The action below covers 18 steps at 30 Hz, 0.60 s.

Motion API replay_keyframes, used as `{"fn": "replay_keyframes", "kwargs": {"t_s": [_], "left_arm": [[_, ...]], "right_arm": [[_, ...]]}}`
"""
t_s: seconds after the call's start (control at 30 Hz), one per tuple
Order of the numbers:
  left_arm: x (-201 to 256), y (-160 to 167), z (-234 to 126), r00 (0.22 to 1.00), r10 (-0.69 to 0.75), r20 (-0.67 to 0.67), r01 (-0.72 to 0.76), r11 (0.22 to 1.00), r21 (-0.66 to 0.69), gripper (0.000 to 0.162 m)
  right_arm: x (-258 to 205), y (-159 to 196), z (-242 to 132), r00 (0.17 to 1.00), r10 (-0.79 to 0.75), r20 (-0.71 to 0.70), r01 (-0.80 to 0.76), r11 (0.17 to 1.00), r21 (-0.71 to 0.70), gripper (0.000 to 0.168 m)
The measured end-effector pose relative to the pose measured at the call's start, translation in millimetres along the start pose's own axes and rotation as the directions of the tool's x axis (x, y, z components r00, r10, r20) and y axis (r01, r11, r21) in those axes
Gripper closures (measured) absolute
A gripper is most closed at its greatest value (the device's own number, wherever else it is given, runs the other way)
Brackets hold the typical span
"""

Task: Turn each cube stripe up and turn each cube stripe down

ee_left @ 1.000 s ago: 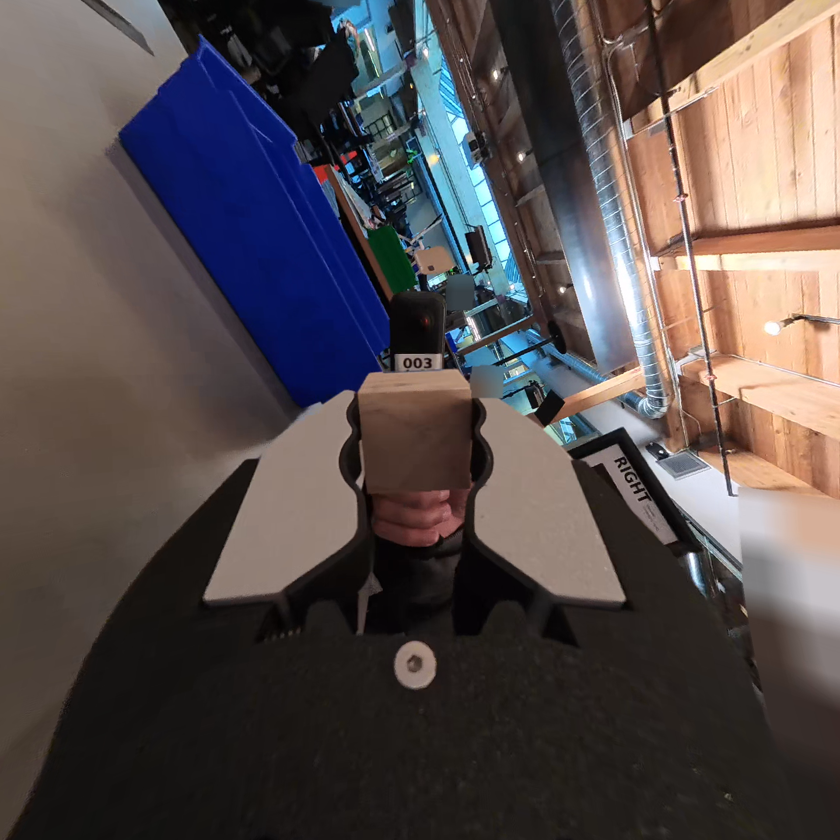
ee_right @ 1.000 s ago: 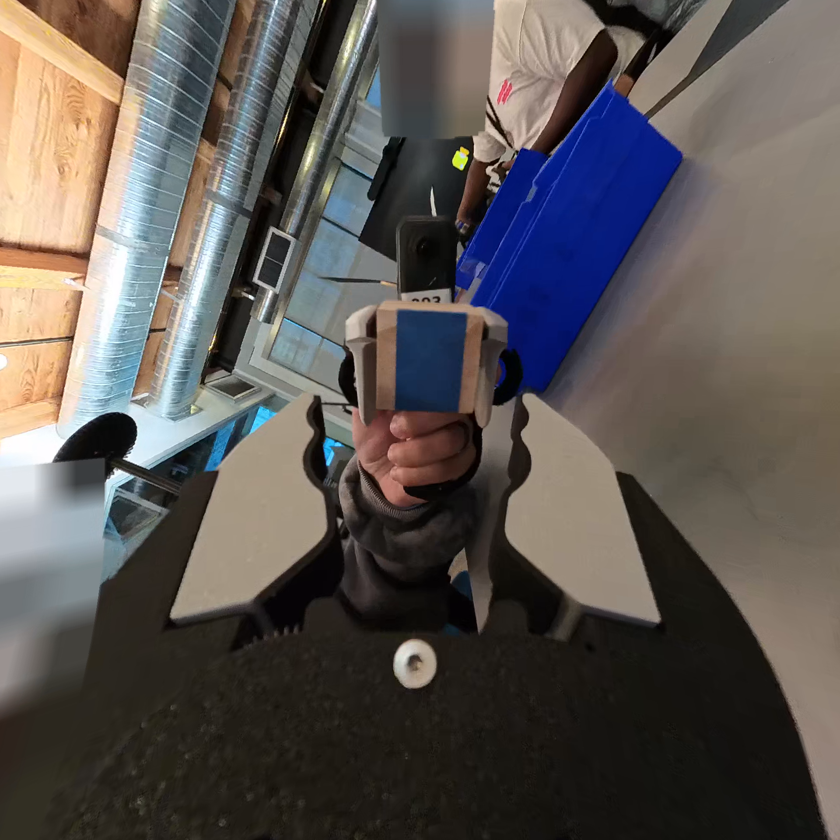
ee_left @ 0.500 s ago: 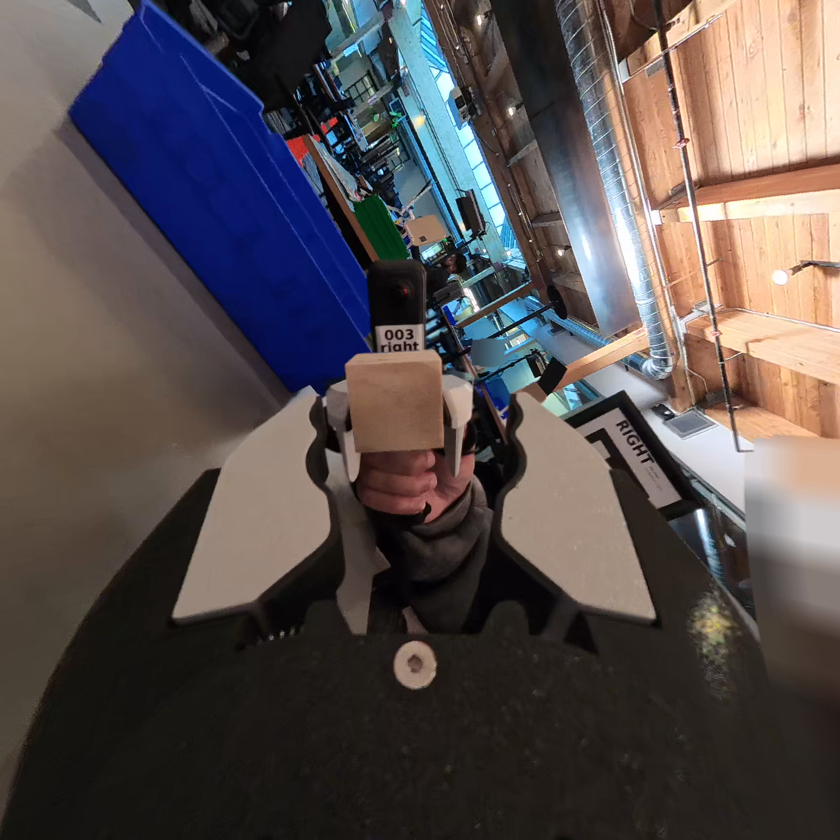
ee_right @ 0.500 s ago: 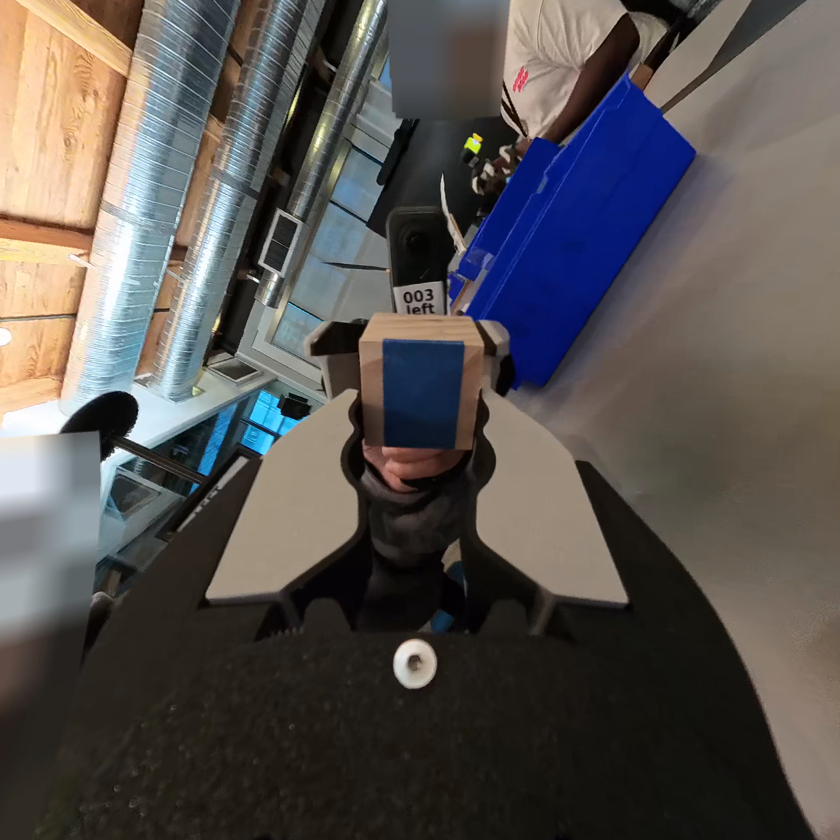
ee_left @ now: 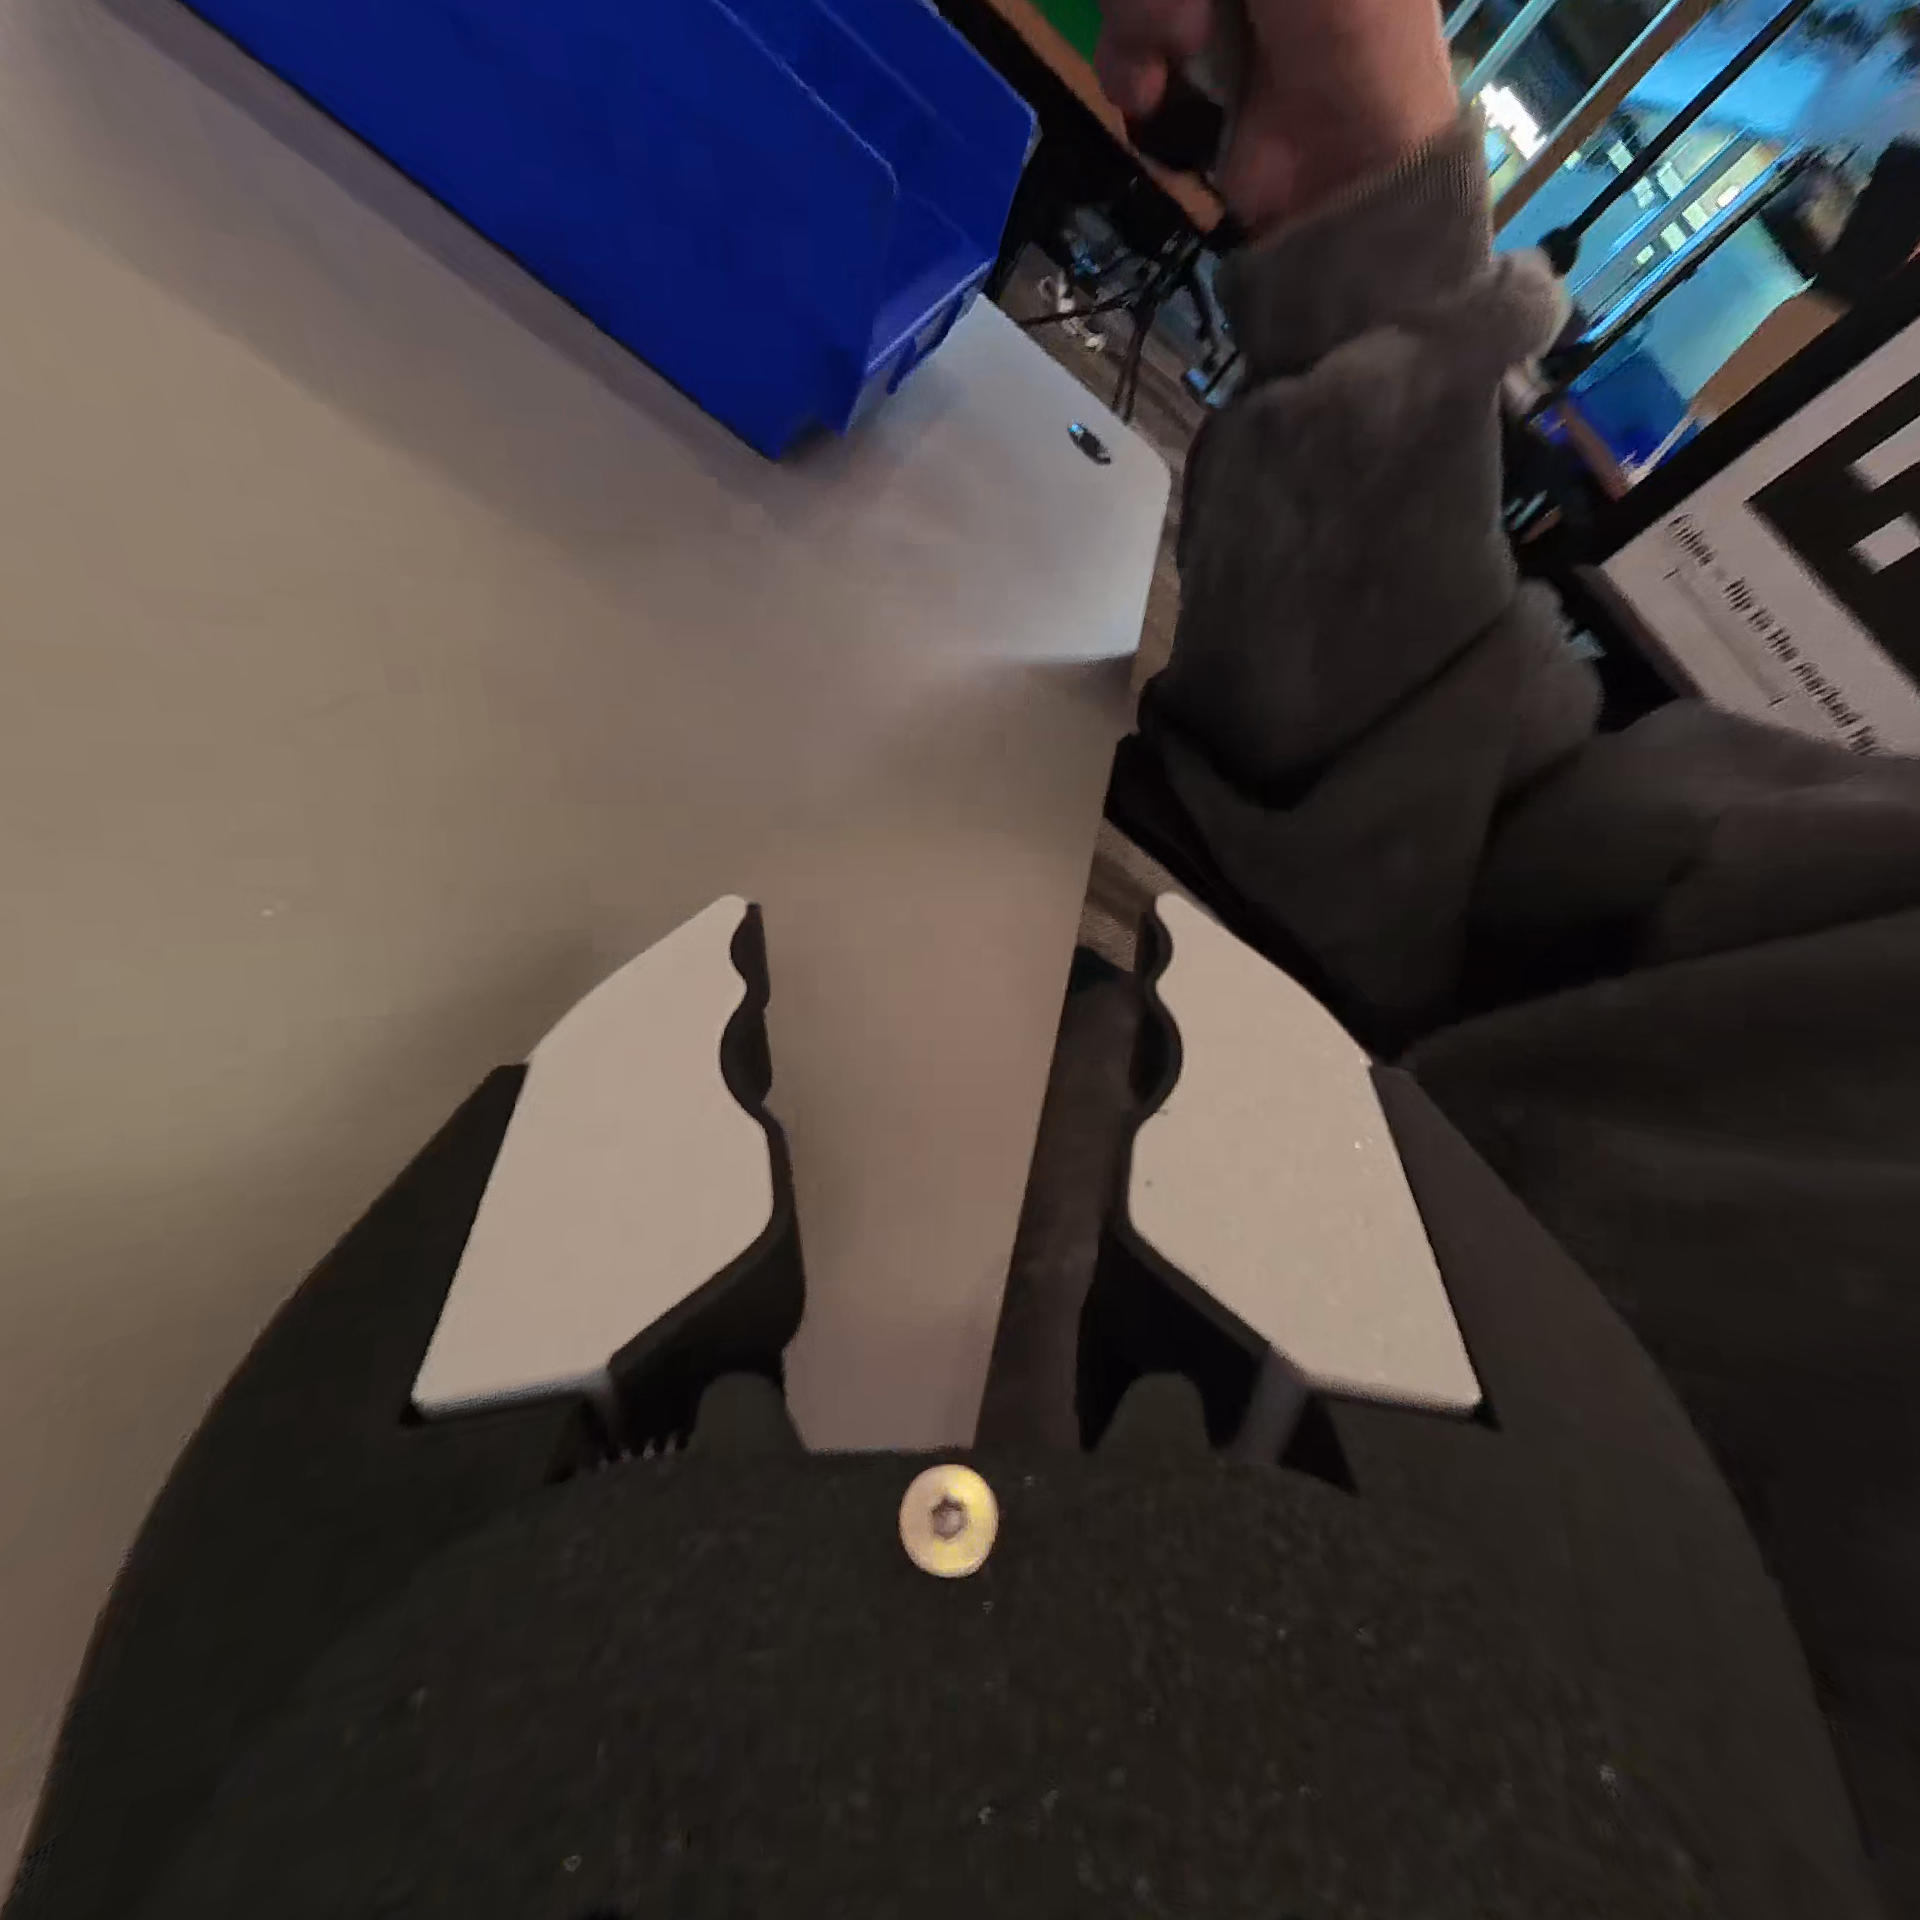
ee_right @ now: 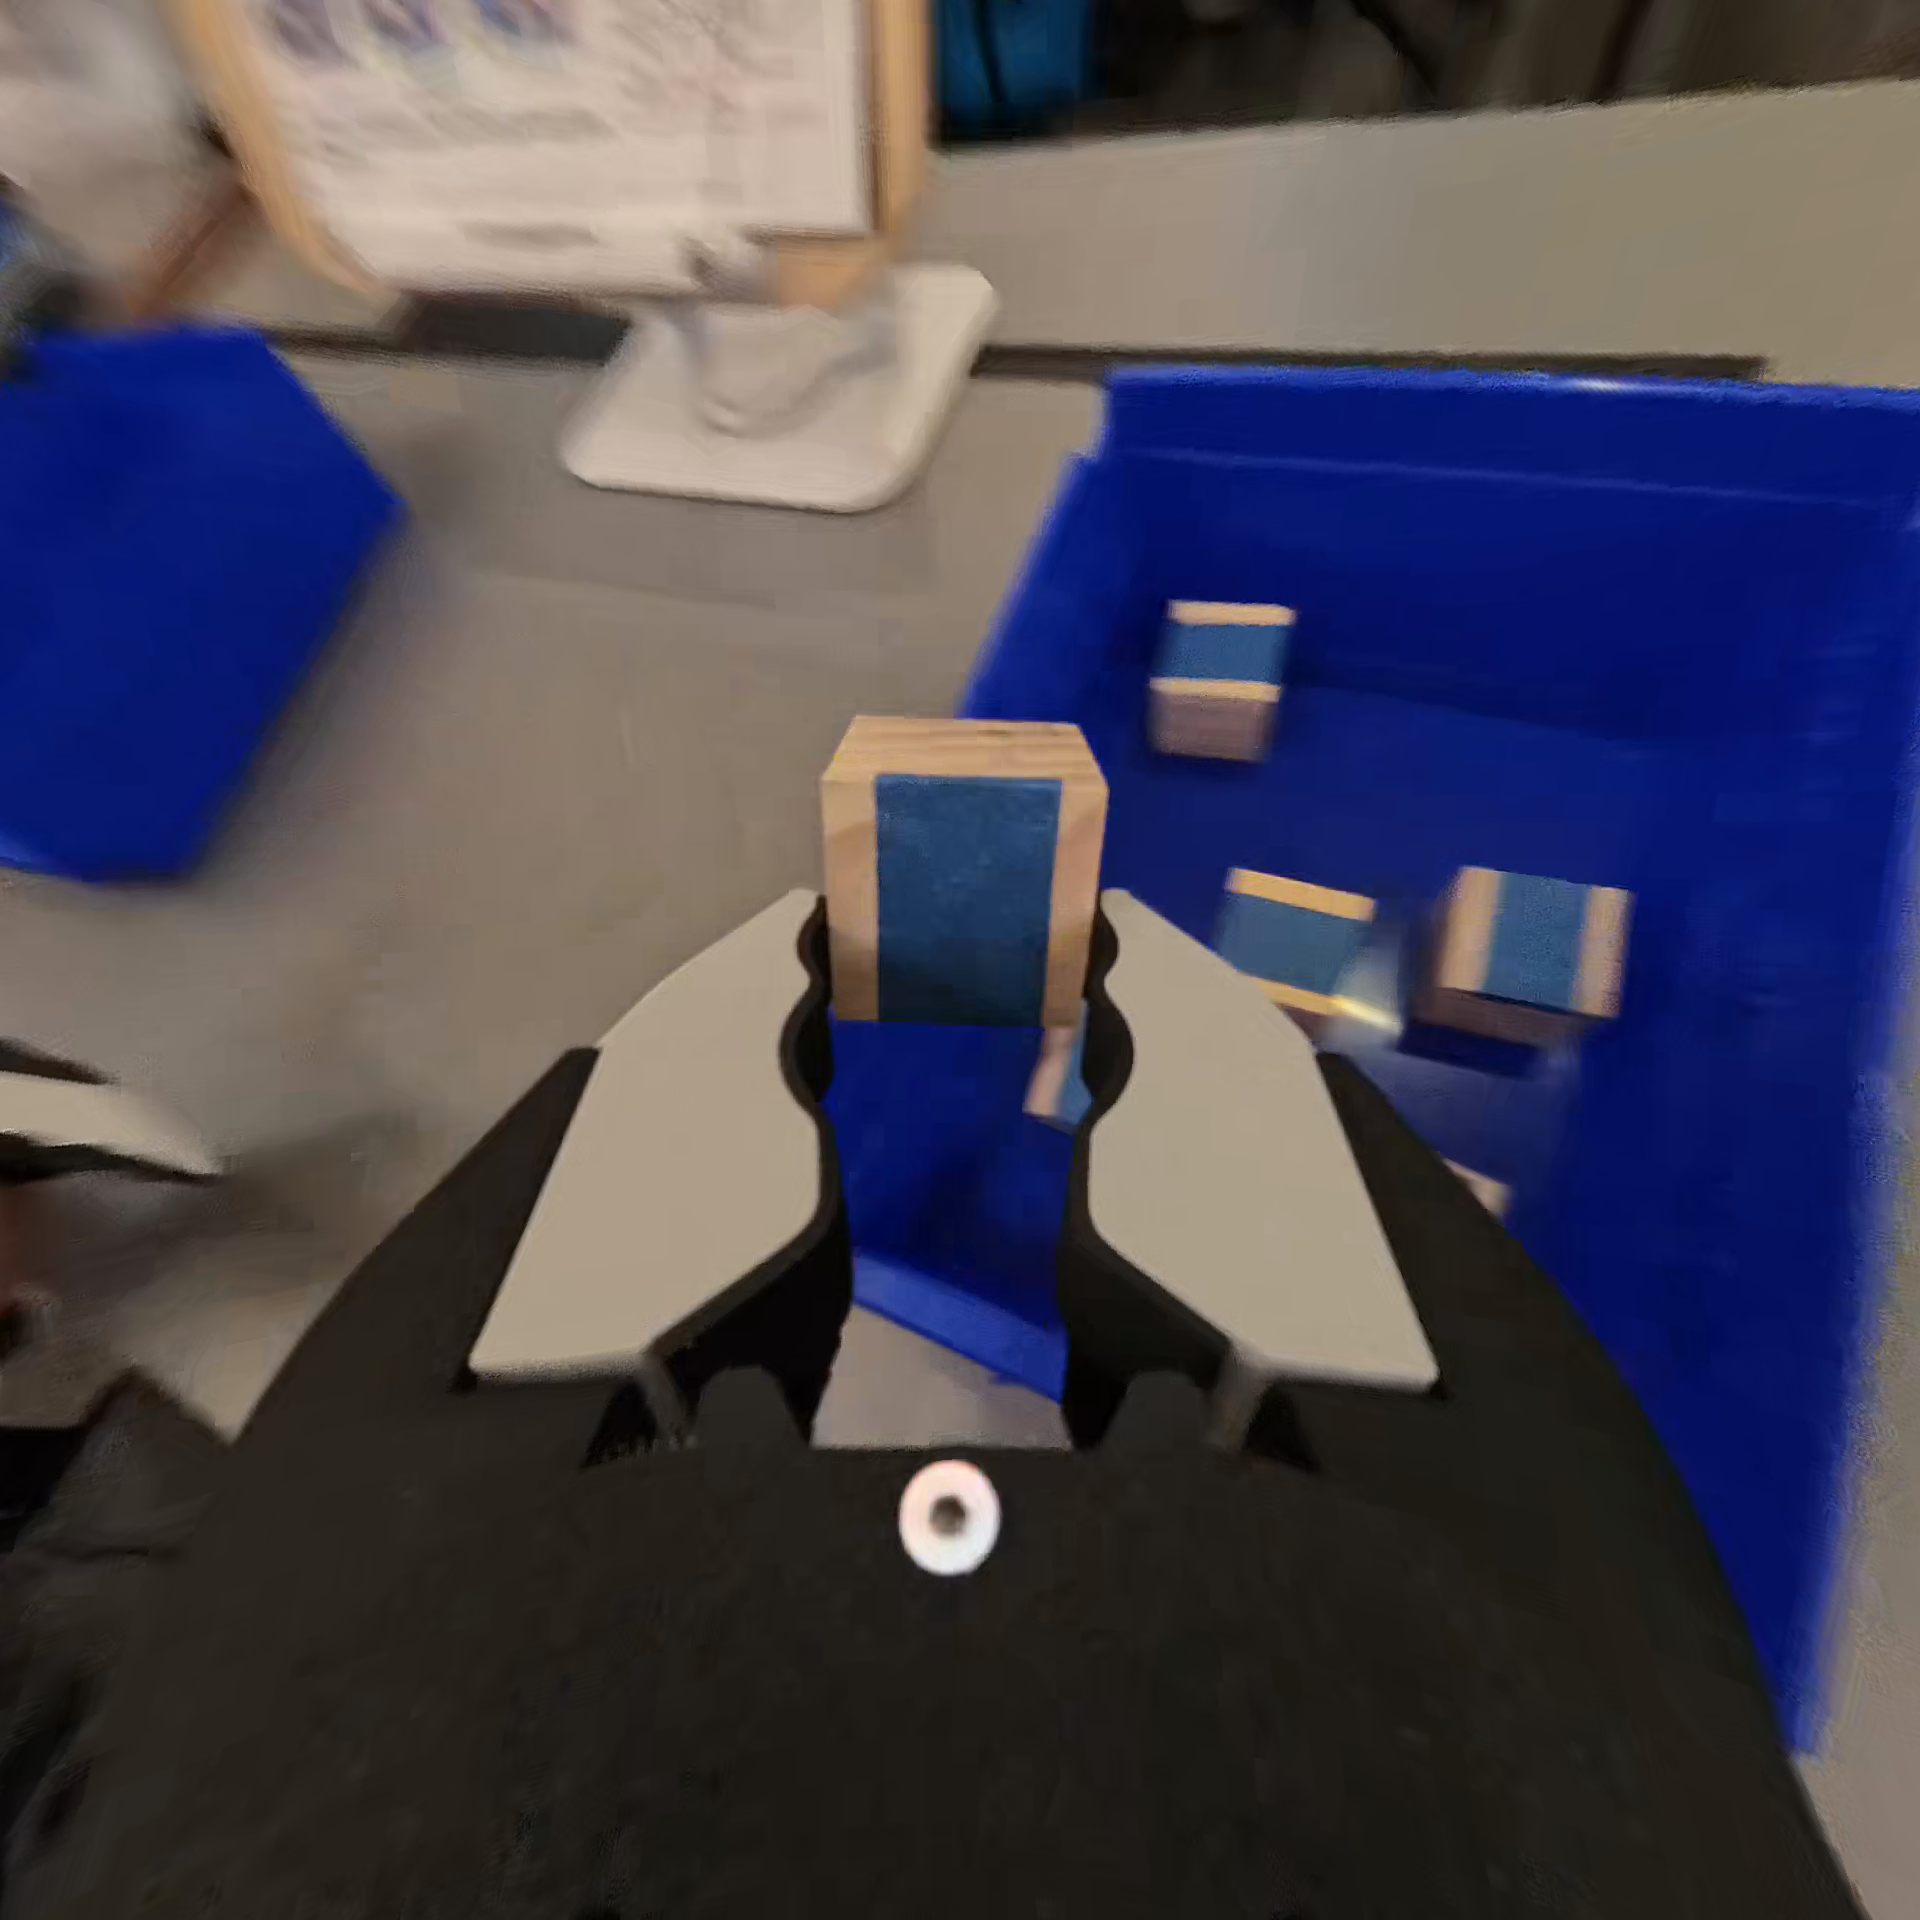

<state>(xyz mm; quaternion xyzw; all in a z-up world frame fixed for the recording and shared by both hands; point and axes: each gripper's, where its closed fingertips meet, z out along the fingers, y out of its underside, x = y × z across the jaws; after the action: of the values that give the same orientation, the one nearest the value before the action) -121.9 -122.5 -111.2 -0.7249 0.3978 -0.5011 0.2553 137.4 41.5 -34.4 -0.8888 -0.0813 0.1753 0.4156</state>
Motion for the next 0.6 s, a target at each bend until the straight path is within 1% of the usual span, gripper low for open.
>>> {"fn": "replay_keyframes", "kwargs": {"t_s": [0.07,0.13,0.23,0.27,0.33,0.43,0.47,0.53,0.57,0.6], "left_arm": [[0,3,3,0.999,0.031,0.016,-0.031,0.999,-0.024,0.095],[1,6,5,0.999,0.034,0.016,-0.033,0.999,-0.038,0.095],[2,6,4,1.0,0.018,-0.002,-0.018,0.999,-0.039,0.095],[3,4,3,1.0,-0.001,-0.023,0.0,0.999,-0.032,0.095],[5,2,0,0.997,-0.042,-0.062,0.041,0.999,-0.024,0.095],[4,-1,-3,0.993,-0.081,-0.087,0.081,0.997,-0.007,0.096],[3,0,-3,0.992,-0.089,-0.093,0.088,0.996,-0.011,0.096],[2,-1,-4,0.991,-0.092,-0.094,0.091,0.996,-0.008,0.096],[1,-1,-4,0.991,-0.093,-0.095,0.092,0.996,-0.01,0.096],[1,0,-4,0.991,-0.094,-0.096,0.093,0.996,-0.012,0.096]], "right_arm": [[28,5,23,0.997,-0.036,-0.075,0.024,0.989,-0.148,0.123],[42,15,54,0.992,-0.09,-0.094,0.055,0.946,-0.319,0.123],[44,32,96,0.98,-0.19,-0.051,0.139,0.85,-0.508,0.122],[44,38,105,0.973,-0.226,-0.038,0.166,0.808,-0.566,0.123],[57,47,116,0.944,-0.325,-0.058,0.207,0.719,-0.664,0.123],[65,67,125,0.936,-0.351,-0.026,0.208,0.61,-0.765,0.123],[67,70,125,0.935,-0.354,-0.022,0.207,0.596,-0.775,0.122],[62,70,126,0.949,-0.316,-0.004,0.201,0.614,-0.763,0.123],[61,72,124,0.951,-0.308,0.007,0.202,0.609,-0.767,0.123],[61,73,123,0.945,-0.328,0.017,0.223,0.604,-0.765,0.123]]}}
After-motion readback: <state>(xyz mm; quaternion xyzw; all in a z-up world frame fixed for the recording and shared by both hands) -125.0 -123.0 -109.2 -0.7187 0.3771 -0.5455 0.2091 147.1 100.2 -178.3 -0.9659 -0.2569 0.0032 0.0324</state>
